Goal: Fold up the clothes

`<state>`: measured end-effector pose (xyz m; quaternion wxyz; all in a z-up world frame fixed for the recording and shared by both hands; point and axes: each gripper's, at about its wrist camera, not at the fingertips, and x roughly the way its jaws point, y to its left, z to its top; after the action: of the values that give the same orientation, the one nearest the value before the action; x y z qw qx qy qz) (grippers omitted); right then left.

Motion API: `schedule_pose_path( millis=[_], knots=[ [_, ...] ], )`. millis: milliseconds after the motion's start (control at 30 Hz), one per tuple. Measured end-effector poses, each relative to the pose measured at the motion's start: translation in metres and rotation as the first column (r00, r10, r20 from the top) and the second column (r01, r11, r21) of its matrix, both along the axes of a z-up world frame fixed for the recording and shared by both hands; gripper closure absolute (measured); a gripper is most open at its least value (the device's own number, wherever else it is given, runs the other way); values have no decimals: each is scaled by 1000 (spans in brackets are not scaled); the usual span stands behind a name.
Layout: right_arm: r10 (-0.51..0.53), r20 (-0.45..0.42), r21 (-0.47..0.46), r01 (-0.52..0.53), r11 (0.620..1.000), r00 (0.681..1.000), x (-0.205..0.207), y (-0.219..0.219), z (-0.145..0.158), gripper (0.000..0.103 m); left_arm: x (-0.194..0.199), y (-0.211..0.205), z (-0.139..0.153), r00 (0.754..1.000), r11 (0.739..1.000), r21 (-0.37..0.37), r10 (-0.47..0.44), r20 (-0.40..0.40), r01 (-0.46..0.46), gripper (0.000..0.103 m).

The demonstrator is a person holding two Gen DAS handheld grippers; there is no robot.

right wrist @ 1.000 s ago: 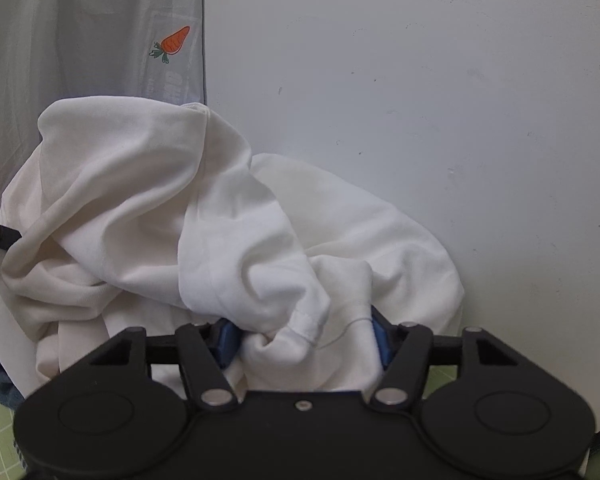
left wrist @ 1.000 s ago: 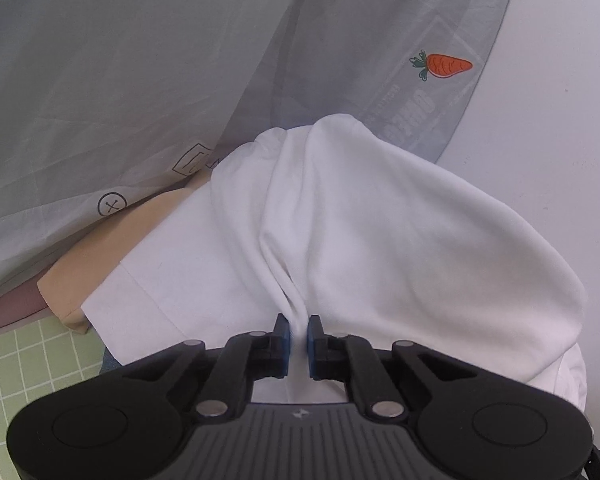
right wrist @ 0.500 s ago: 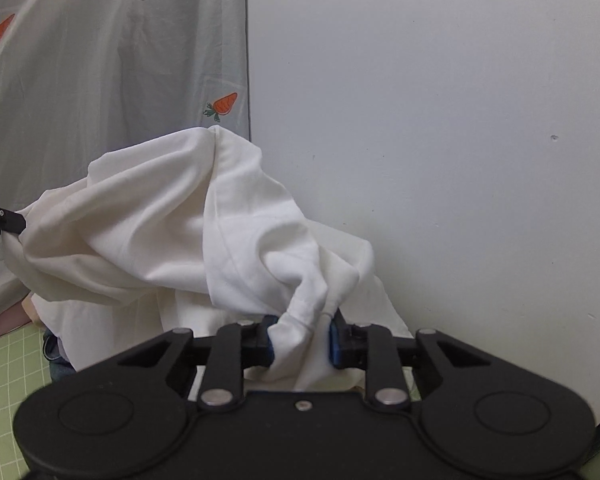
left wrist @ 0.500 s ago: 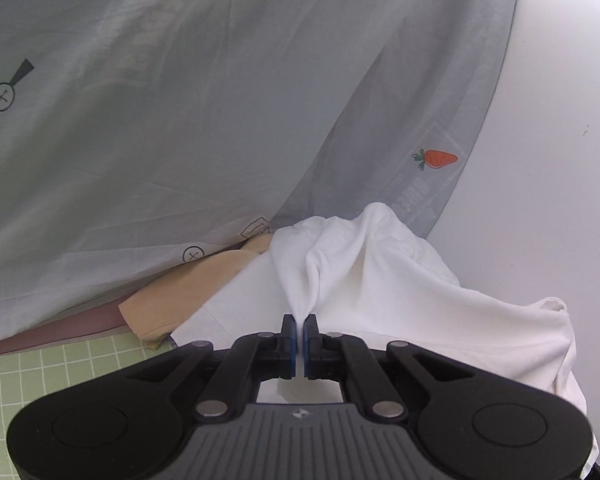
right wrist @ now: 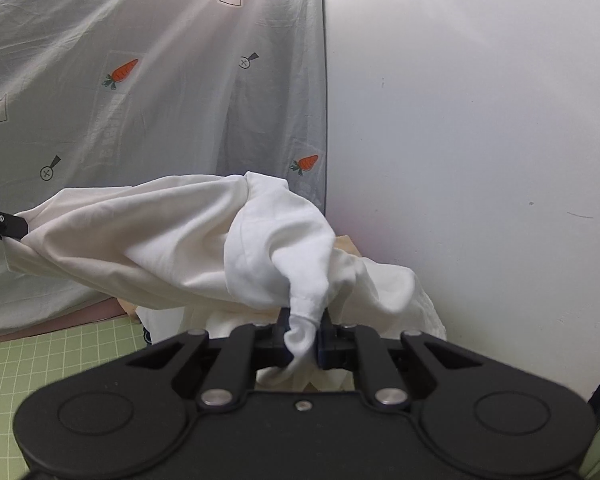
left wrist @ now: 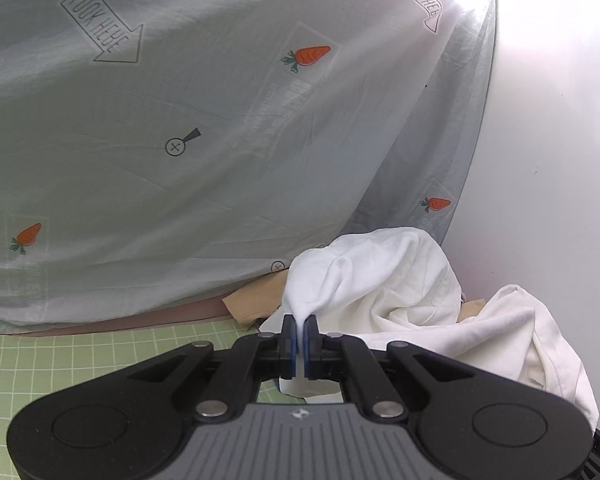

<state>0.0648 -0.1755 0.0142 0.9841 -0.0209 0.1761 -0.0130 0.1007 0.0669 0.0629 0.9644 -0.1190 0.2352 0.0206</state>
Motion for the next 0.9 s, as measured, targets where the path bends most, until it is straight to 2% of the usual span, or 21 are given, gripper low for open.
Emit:
schedule_pose_path(
  millis=[100,200,267,333,400,433,500,600,667,733,800,900],
  knots=[
    [92,-7,-35,-92,995,996,-20,22,0,92,-34,18,-3,998,998,-5,55,-17,-55,99],
    [201,-104,55,-197,979,974,-27,41,-13,92,-73,43,-24,987,991,-3,134,-89,-135,99],
    [260,-211,114,-240,964,942,-30,52,-34,92,-99,60,-38,973,982,2,186,-138,-187,99],
    [319,-311,177,-275,945,895,-33,63,-55,90,-114,74,-60,948,970,-11,233,-218,-241,99],
    [335,-418,219,-264,939,845,-30,72,-76,87,-131,87,-81,920,957,-32,268,-286,-289,99],
    [334,-440,228,-256,939,833,-34,72,-83,83,-136,90,-91,908,954,-41,268,-321,-296,99],
    [318,-445,188,-260,947,837,-35,75,-84,66,-146,92,-105,891,945,-57,281,-357,-321,98],
    [304,-438,177,-250,952,846,-34,71,-84,60,-153,91,-117,880,945,-71,267,-394,-319,95],
    [293,-429,183,-235,954,854,-31,66,-83,56,-149,88,-119,871,946,-47,276,-405,-322,94],
    [279,-416,179,-223,958,866,-24,60,-80,53,-145,91,-117,873,941,-40,294,-390,-335,86],
    [268,-398,167,-218,962,878,-17,57,-75,49,-143,97,-116,876,937,-55,301,-378,-345,67],
    [255,-377,163,-208,965,890,-3,54,-70,48,-133,105,-116,873,932,-55,314,-373,-359,56]
  ],
)
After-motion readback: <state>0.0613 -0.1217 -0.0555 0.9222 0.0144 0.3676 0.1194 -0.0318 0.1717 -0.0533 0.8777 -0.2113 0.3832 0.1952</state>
